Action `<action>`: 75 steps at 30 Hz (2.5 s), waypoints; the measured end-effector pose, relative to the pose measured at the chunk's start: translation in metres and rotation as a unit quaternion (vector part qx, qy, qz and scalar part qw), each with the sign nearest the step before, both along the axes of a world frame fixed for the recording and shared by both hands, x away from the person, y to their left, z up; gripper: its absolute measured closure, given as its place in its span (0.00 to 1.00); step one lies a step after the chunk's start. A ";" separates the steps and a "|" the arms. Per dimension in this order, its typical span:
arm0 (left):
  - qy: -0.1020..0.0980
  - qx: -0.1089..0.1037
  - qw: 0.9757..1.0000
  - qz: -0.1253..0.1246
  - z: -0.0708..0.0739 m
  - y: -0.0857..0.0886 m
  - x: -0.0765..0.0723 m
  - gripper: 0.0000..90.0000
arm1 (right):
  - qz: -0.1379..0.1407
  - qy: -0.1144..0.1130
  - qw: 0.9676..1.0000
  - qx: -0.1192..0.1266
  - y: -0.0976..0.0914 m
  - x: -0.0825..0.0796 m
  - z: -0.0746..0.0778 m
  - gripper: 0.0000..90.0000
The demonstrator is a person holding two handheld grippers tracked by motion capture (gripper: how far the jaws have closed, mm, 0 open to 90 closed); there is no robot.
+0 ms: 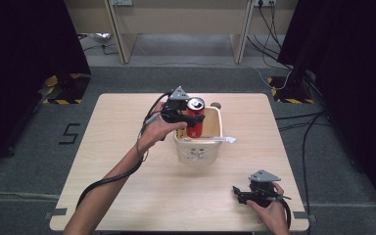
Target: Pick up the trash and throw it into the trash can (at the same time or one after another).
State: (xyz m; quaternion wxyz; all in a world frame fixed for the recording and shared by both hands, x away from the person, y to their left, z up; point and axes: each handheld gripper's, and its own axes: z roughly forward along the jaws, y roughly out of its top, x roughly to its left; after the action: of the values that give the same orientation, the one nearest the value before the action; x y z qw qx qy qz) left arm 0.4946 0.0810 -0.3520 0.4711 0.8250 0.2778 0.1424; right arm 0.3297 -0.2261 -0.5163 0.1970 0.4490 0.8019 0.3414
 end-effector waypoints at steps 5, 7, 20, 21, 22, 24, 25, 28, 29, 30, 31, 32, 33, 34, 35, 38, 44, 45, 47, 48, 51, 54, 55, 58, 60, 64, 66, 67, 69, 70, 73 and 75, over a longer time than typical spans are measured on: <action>0.006 0.002 1.000 -0.006 -0.004 -0.001 0.000 0.36 | 0.001 0.000 1.000 0.000 0.000 0.000 0.000 0.17; 0.009 0.003 1.000 -0.010 -0.005 -0.001 0.000 0.33 | 0.000 0.000 1.000 0.000 0.000 0.000 0.000 0.17; 0.001 -0.001 1.000 -0.017 0.010 0.010 -0.015 0.20 | 0.001 -0.001 1.000 -0.001 0.000 0.000 0.000 0.17; 0.002 -0.001 1.000 -0.017 0.011 0.010 -0.015 0.20 | 0.001 0.000 1.000 0.000 0.000 0.000 0.000 0.17; 0.002 -0.002 1.000 -0.017 0.011 0.011 -0.016 0.20 | 0.002 -0.001 1.000 -0.001 0.000 0.000 0.000 0.17; 0.003 -0.005 1.000 -0.017 0.013 0.014 -0.018 0.20 | 0.002 0.000 1.000 -0.001 0.000 0.000 0.000 0.17; 0.004 -0.007 1.000 -0.017 0.014 0.016 -0.019 0.20 | 0.001 -0.001 1.000 -0.001 0.000 0.000 0.000 0.17; 0.006 -0.017 1.000 -0.014 0.015 0.023 -0.022 0.21 | 0.002 0.000 1.000 -0.001 0.000 0.000 0.000 0.17; 0.007 -0.019 1.000 -0.012 0.016 0.026 -0.023 0.21 | 0.002 -0.001 1.000 -0.001 0.000 0.000 0.000 0.17; 0.007 -0.020 1.000 -0.011 0.016 0.028 -0.024 0.21 | 0.002 -0.001 1.000 -0.001 0.000 0.000 0.000 0.17; 0.007 -0.020 1.000 -0.011 0.016 0.028 -0.024 0.21 | 0.002 -0.001 1.000 -0.001 0.000 0.000 0.000 0.17; 0.005 -0.022 1.000 -0.008 0.015 0.034 -0.027 0.21 | 0.002 -0.001 1.000 -0.001 0.000 0.000 0.000 0.17; 0.005 -0.022 1.000 -0.008 0.015 0.034 -0.027 0.21 | 0.001 0.000 1.000 -0.001 0.000 0.000 0.000 0.17; 0.005 -0.025 1.000 -0.005 0.015 0.040 -0.030 0.21 | 0.001 0.000 1.000 0.000 0.000 0.000 0.000 0.17; 0.005 -0.025 1.000 -0.005 0.015 0.040 -0.030 0.21 | 0.001 0.000 1.000 0.000 0.000 0.000 0.000 0.17; 0.006 -0.032 0.999 0.000 0.013 0.051 -0.035 0.21 | 0.001 -0.001 1.000 0.000 0.000 0.000 0.000 0.17; 0.005 -0.039 0.999 0.010 0.007 0.072 -0.044 0.21 | 0.001 0.000 1.000 -0.001 0.000 0.000 0.000 0.17; 0.005 -0.039 0.999 0.010 0.007 0.072 -0.044 0.21 | 0.001 0.000 1.000 -0.001 0.000 0.000 0.000 0.17; 0.004 -0.045 0.999 0.015 0.005 0.079 -0.048 0.21 | 0.001 0.000 1.000 -0.001 0.000 0.000 0.000 0.17; 0.003 -0.046 0.999 0.017 0.004 0.082 -0.049 0.21 | 0.001 0.000 1.000 -0.001 0.000 0.000 0.000 0.17; 0.001 -0.050 0.999 0.021 0.002 0.089 -0.052 0.21 | 0.000 0.000 1.000 0.000 0.000 0.000 0.000 0.17; -0.001 -0.055 0.998 0.025 0.000 0.096 -0.057 0.21 | 0.000 0.001 1.000 0.000 0.000 0.000 0.000 0.17; -0.002 -0.056 0.998 0.026 0.000 0.099 -0.059 0.21 | 0.000 0.001 1.000 0.001 0.000 0.000 0.000 0.17; -0.003 -0.058 0.998 0.029 -0.002 0.103 -0.063 0.21 | 0.000 0.001 1.000 0.000 0.000 0.000 0.000 0.17; -0.003 -0.060 0.998 0.032 -0.004 0.107 -0.066 0.21 | 0.000 0.000 1.000 0.000 0.000 0.000 0.000 0.17; -0.003 -0.063 0.997 0.033 -0.008 0.113 -0.072 0.21 | 0.000 0.000 1.000 0.000 0.000 0.000 0.000 0.17; -0.007 -0.059 0.998 0.036 -0.012 0.117 -0.078 0.21 | 0.000 0.001 1.000 0.000 0.000 -0.001 0.000 0.17; -0.007 -0.059 0.998 0.036 -0.012 0.117 -0.078 0.21 | 0.001 0.001 1.000 0.000 0.000 -0.001 0.000 0.17; -0.005 -0.062 0.997 0.034 -0.018 0.120 -0.083 0.21 | 0.000 0.001 1.000 0.000 0.000 -0.001 0.000 0.17; -0.006 -0.063 0.997 0.034 -0.020 0.121 -0.085 0.21 | 0.000 0.001 1.000 0.000 0.000 -0.001 0.000 0.17; -0.003 -0.067 0.997 0.033 -0.027 0.125 -0.090 0.20 | 0.001 0.001 1.000 0.000 0.000 0.000 0.000 0.17; 0.000 -0.071 0.997 0.033 -0.031 0.125 -0.092 0.20 | 0.001 0.001 1.000 0.000 0.000 0.000 0.000 0.17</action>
State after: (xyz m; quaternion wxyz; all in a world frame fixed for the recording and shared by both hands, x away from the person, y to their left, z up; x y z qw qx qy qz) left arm 0.4023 0.2065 -0.3829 0.5238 0.7799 0.3137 0.1380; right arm 0.3292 -0.2262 -0.5163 0.1958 0.4483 0.8028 0.3409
